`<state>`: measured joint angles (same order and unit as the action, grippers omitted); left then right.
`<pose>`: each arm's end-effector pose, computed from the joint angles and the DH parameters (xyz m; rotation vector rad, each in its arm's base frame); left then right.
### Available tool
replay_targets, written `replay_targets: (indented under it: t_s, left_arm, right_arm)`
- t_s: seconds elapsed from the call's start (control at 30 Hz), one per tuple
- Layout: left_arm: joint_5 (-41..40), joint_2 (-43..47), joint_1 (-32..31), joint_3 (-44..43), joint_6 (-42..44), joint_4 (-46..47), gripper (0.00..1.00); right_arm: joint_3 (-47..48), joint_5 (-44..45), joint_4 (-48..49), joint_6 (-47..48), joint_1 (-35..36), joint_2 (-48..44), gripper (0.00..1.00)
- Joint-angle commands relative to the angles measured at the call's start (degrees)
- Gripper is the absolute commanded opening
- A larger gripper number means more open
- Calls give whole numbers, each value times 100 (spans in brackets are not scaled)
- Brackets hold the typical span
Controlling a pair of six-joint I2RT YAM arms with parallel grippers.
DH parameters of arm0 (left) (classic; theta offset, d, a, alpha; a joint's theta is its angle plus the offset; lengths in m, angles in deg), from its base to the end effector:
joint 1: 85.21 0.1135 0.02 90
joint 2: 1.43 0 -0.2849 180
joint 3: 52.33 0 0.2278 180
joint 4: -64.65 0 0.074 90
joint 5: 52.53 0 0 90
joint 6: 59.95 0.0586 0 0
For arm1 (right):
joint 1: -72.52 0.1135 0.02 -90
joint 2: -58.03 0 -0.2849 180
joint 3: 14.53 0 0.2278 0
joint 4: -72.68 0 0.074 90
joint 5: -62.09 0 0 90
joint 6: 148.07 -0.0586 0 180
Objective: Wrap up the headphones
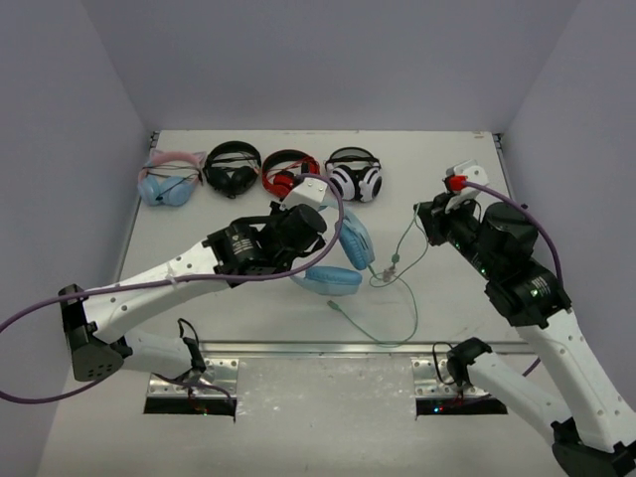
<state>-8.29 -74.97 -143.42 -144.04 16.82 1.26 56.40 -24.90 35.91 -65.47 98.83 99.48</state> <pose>0.1603 -0.1790 0.3762 0.4582 2.0451 0.2108 0.1235 0.0576 0.3974 -0.2423 1.6963 0.3941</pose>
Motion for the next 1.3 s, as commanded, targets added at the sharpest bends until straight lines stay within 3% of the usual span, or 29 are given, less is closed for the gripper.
replay_targets:
  t_s: [0.0,0.1,0.3,0.57,0.77,1.1,1.27]
  left_arm:
    - [75,85,-32,-46,181,768,0]
    - [321,76,-32,86,348,1023,0]
    - [541,59,-32,340,576,1401,0]
    - [445,41,-41,516,480,1481,0]
    - [480,217,-58,771,401,1507,0]
    - [454,375,-102,807,295,1586,1]
    - [594,498,-120,833,295,1648,0]
  right_arm:
    - [296,-228,-452,424,120,240,1]
    - [296,-616,-487,318,234,503,1]
    - [340,-389,-513,55,1058,1022,1]
    - [1218,1875,-1041,-77,2528,2418,1]
    - [1482,2571,-1119,-359,2643,2815,1]
    - [2545,3969,-2462,-929,2827,3983,1]
    - [2802,4243,-2808,-1228,2845,4293,1]
